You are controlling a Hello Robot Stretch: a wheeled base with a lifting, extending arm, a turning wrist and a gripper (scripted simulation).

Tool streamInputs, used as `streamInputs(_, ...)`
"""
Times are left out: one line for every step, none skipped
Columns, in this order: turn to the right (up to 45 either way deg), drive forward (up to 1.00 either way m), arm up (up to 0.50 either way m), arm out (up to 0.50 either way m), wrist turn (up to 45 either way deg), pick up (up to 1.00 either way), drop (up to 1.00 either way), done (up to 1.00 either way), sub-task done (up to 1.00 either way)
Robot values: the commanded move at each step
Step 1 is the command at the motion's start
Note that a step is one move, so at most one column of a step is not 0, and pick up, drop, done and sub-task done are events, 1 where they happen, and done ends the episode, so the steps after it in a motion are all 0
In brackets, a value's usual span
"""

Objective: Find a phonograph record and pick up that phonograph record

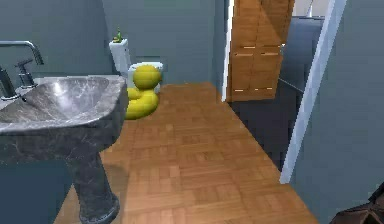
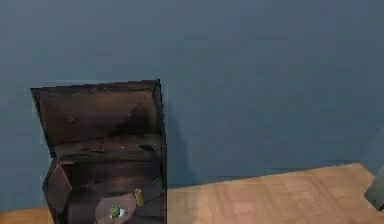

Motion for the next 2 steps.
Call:
streamInputs(0.0,0.70,0.00,0.00,0.0,0.00,0.00,0.00,0.00)
streamInputs(21.0,0.00,0.00,0.00,0.0,0.00,0.00,0.00,0.00)
